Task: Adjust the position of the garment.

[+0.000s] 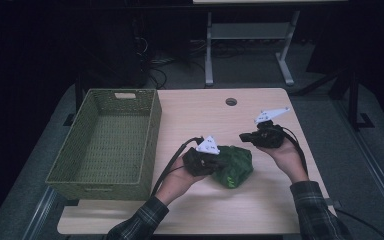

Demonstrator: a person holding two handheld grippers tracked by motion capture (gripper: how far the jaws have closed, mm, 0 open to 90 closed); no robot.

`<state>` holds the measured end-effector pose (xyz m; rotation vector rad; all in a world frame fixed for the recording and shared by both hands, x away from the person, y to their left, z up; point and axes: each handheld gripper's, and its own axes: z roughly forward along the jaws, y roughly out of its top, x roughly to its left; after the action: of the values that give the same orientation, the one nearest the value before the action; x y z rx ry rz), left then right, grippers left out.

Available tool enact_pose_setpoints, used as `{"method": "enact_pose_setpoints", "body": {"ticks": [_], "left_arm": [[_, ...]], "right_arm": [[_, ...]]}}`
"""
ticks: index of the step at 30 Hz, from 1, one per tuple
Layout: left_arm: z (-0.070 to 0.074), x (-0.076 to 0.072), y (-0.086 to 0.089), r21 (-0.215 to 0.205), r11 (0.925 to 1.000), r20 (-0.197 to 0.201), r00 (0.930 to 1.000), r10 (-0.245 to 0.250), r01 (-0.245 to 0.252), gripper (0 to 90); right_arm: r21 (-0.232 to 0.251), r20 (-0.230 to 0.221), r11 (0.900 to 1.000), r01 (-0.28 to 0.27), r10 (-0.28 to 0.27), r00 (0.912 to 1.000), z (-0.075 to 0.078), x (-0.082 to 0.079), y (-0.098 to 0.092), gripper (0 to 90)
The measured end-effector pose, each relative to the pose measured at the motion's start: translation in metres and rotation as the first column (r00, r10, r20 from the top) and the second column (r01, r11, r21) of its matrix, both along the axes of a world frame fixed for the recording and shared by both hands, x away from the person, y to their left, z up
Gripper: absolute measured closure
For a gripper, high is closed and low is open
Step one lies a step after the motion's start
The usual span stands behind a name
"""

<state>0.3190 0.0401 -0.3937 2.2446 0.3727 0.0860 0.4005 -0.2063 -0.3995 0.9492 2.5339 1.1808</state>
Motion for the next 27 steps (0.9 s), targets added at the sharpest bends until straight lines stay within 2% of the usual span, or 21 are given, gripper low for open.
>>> {"method": "enact_pose_setpoints", "body": {"ticks": [1,2,6,9,12,16,23,24,27], "left_arm": [[-0.001,-0.002,-0.001,0.007,1.0,-0.005,1.0,-0.006,0.006,89.7],[-0.002,-0.004,-0.002,0.011,0.9999,-0.011,0.9999,-0.011,0.011,89.7],[-0.007,-0.013,-0.006,0.034,0.9985,-0.026,0.9988,-0.041,0.042,89.8],[-0.013,-0.016,-0.007,0.047,0.9973,-0.042,0.9977,-0.054,0.056,89.7],[-0.022,-0.02,-0.01,0.062,0.9957,-0.064,0.9959,-0.064,0.068,89.7],[-0.034,-0.022,-0.017,0.094,0.9921,-0.077,0.9941,-0.077,0.084,89.7],[-0.049,-0.014,-0.023,0.119,0.9908,-0.083,0.995,-0.055,0.065,89.7],[-0.051,-0.012,-0.023,0.131,0.9891,-0.083,0.995,-0.056,0.066,89.7],[-0.057,-0.008,-0.022,0.148,0.9879,-0.079,0.9962,-0.037,0.049,89.7]], "right_arm": [[0.0,0.006,1.0,-0.001,0.001,1.0,-0.003,0.004,0.001,89.7],[-0.004,-0.019,1.0,-0.005,0.005,0.9998,-0.005,0.009,0.003,89.7],[-0.037,-0.056,0.999,-0.004,0.002,0.9984,-0.016,0.024,0.011,89.7],[-0.028,-0.08,1.0,-0.011,0.009,0.9968,-0.025,0.031,0.016,89.7],[-0.046,-0.115,0.999,-0.025,0.02,0.9932,-0.037,0.035,0.02,89.7],[-0.055,-0.153,0.997,-0.045,0.036,0.9875,-0.046,0.035,0.024,89.7],[-0.062,-0.163,0.994,-0.087,0.075,0.9837,-0.048,0.033,0.027,89.7],[-0.05,-0.169,0.994,-0.093,0.083,0.982,-0.048,0.032,0.026,89.7],[-0.052,-0.168,0.993,-0.106,0.096,0.981,-0.048,0.027,0.023,89.8]]}}
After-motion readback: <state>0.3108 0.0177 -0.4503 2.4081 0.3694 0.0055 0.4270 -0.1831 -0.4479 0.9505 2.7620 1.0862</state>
